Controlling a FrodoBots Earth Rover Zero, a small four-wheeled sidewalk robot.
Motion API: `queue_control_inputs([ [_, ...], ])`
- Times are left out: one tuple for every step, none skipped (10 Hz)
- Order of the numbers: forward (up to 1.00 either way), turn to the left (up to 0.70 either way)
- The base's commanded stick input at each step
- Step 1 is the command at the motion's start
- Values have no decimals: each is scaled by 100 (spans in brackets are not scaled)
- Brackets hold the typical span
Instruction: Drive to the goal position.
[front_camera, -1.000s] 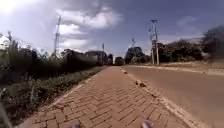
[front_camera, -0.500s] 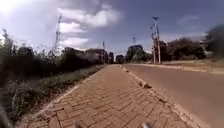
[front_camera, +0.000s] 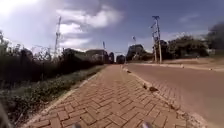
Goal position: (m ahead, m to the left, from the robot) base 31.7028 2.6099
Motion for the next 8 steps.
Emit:
queue_control_inputs([
  [70, -11],
  [70, 0],
  [70, 0],
  [70, 0],
  [70, 0],
  [70, 0],
  [70, 0],
  [70, 0],
])
